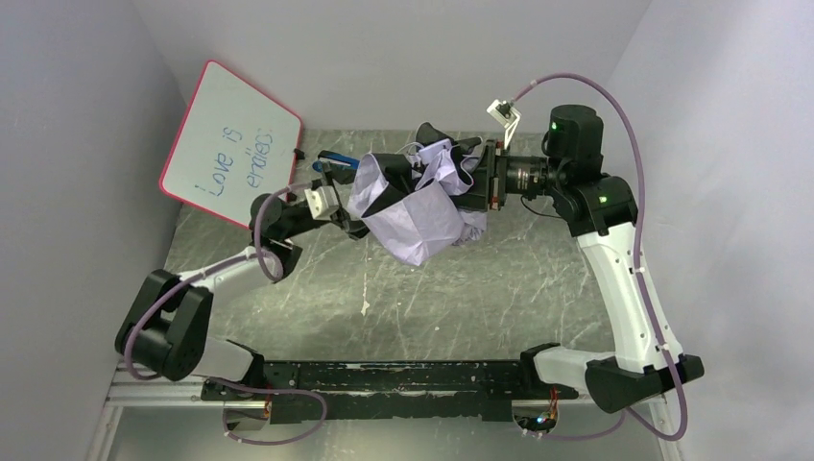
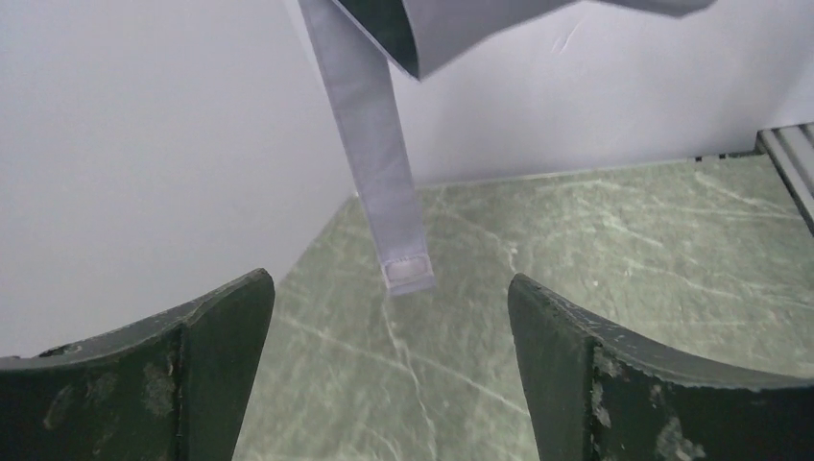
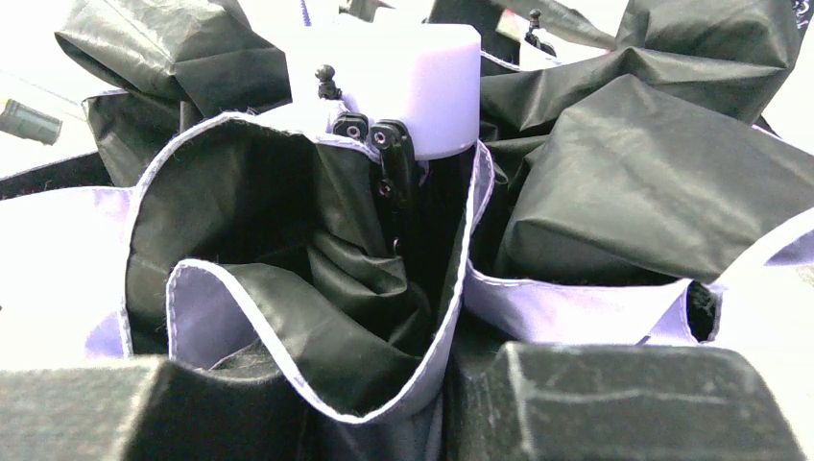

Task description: Put away the umbrella

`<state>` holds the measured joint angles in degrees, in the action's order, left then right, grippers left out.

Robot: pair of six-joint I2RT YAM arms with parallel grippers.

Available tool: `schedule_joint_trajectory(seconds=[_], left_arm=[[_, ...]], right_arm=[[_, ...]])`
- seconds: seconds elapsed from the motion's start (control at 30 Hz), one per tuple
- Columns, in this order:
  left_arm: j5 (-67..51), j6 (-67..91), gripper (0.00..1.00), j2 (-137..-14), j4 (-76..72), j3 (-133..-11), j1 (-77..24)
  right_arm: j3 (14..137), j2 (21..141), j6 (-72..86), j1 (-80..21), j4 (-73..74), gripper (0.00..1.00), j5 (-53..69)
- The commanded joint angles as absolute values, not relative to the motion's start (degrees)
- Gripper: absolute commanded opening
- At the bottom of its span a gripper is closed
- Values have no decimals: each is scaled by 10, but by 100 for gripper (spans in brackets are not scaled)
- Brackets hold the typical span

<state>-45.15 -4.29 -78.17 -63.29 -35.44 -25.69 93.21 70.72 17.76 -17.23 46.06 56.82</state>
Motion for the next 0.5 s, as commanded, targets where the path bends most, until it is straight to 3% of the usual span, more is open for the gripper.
schedule_joint_trajectory(seconds=[0.0, 0.17, 0.47], left_arm=[[-586, 80, 96, -834, -819, -410, -236], [-643, 298, 97, -939, -1033, -477, -231], [-648, 309, 97, -1002, -992, -548, -255]], right_arm=[[942, 687, 179, -180, 427, 0, 624], [940, 690, 178, -184, 418, 0, 644], [926, 689, 184, -184, 405, 0, 657]])
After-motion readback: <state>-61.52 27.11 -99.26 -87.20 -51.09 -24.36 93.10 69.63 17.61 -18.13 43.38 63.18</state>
